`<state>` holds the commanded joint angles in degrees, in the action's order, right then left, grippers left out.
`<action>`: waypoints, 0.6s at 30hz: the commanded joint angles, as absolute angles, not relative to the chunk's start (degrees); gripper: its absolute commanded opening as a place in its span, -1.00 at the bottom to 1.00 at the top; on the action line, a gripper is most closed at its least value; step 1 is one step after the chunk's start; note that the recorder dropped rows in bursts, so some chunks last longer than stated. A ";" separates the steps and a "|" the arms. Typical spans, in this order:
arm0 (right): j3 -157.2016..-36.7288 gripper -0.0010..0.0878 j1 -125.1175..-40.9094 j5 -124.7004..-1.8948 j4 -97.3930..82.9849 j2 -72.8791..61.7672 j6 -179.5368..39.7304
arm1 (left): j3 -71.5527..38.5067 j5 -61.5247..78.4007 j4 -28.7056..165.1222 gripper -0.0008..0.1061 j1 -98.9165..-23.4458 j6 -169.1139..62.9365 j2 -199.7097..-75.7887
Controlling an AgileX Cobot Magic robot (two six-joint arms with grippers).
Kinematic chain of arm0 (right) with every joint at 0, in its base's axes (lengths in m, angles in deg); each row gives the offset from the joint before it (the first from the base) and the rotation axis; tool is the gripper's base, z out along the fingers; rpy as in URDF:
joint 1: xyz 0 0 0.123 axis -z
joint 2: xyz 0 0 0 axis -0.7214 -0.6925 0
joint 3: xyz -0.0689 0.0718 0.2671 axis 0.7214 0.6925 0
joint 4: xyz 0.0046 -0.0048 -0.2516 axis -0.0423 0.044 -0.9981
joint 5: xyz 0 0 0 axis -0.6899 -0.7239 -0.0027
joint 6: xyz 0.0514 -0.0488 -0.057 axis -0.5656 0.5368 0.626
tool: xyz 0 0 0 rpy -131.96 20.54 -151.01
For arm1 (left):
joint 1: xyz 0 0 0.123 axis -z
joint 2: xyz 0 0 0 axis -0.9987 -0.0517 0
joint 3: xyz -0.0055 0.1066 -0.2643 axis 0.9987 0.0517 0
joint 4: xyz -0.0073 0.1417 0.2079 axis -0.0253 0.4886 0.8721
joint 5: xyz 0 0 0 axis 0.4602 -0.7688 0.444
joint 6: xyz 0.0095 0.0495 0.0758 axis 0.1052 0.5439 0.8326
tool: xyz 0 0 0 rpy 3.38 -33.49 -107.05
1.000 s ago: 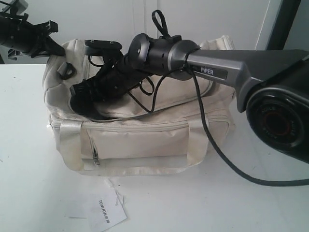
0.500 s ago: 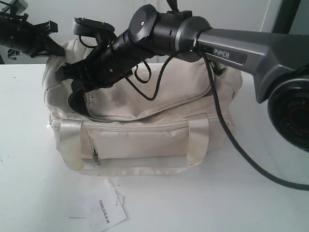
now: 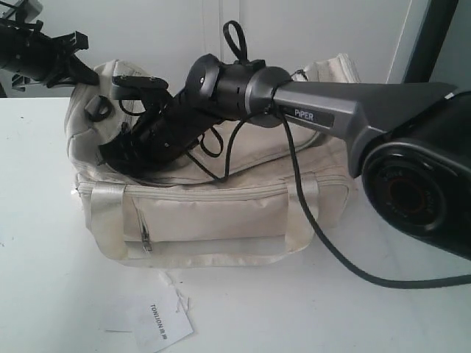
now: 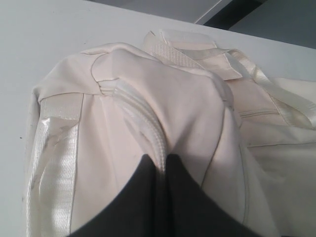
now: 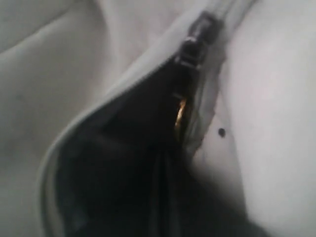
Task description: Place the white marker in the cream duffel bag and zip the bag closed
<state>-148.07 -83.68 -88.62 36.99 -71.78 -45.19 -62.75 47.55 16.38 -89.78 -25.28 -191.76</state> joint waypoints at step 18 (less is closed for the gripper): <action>-148.07 -0.46 -79.80 -89.08 37.90 -70.47 -48.35 | -62.75 47.06 16.38 -0.98 -89.78 -25.28 -191.76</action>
<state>-148.07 -79.80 -89.08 37.90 -70.47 -48.35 -62.75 47.06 16.38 -89.78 -25.28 -191.76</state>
